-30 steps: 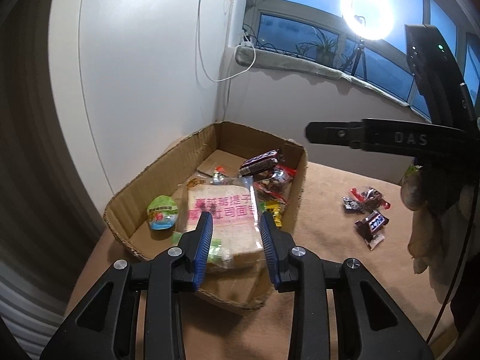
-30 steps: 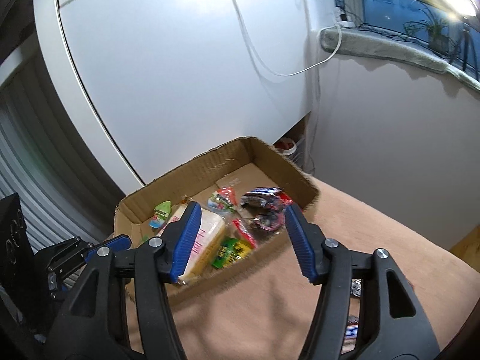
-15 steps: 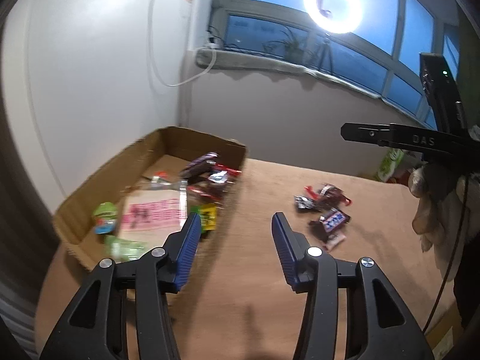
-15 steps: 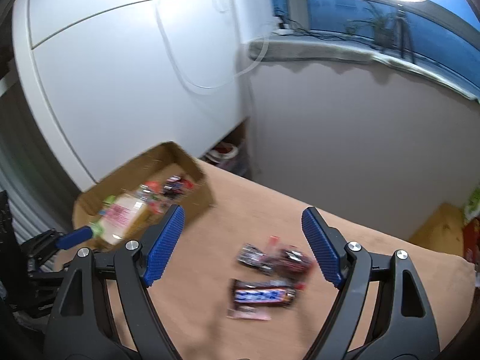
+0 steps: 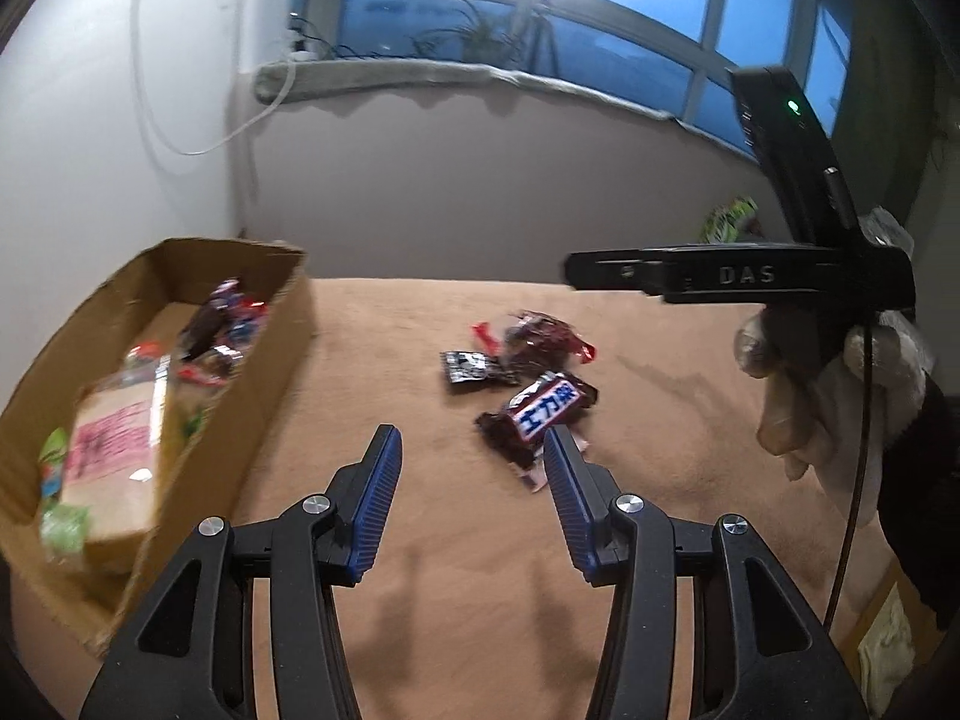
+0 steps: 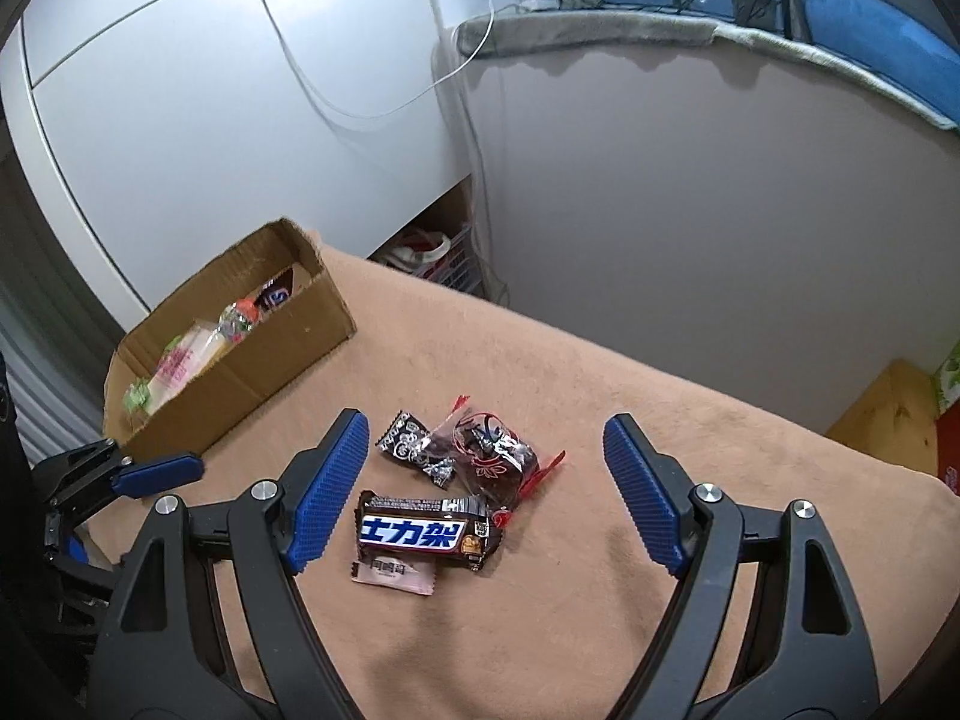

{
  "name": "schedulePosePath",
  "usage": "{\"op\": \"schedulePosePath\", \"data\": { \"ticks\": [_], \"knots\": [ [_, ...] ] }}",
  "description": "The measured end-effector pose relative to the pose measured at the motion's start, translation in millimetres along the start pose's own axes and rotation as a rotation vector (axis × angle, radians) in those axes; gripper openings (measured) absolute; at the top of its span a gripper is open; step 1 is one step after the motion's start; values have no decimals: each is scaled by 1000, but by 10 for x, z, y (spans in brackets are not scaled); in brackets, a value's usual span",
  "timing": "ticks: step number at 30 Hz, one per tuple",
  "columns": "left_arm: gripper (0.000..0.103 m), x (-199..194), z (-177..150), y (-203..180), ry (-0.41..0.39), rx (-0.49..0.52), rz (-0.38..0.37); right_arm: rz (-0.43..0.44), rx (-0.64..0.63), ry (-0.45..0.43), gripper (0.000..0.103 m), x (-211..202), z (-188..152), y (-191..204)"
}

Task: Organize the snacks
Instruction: 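Withdraw both grippers from the box to the last snacks, then grasp the red-wrapped candy bag with the right gripper while the left grasps the Snickers bar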

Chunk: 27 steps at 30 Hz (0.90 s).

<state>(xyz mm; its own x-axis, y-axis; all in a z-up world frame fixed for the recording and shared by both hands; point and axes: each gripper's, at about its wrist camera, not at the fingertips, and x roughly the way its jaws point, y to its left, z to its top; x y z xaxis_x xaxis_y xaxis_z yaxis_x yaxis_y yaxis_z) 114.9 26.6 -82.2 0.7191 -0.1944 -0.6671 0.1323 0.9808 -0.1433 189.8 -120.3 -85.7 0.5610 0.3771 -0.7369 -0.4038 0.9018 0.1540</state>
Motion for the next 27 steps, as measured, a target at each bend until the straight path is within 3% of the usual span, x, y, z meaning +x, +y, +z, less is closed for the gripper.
{"op": "schedulePosePath", "data": {
  "ticks": [7, 19, 23, 27],
  "knots": [
    [48, 324, 49, -149, 38, 48, -64, 14, -31, 49, 83, 283, -46, -79],
    [48, 674, 59, -346, 80, 179, -92, 75, -78, 113, 82, 678, -110, -95],
    [48, 770, 83, -333, 103, 185, -103, 74, -83, 137, 65, 755, -121, -104],
    [48, 853, 120, -297, 122, 179, -121, 69, -89, 143, 56, 778, -128, -105]
  ]
}}
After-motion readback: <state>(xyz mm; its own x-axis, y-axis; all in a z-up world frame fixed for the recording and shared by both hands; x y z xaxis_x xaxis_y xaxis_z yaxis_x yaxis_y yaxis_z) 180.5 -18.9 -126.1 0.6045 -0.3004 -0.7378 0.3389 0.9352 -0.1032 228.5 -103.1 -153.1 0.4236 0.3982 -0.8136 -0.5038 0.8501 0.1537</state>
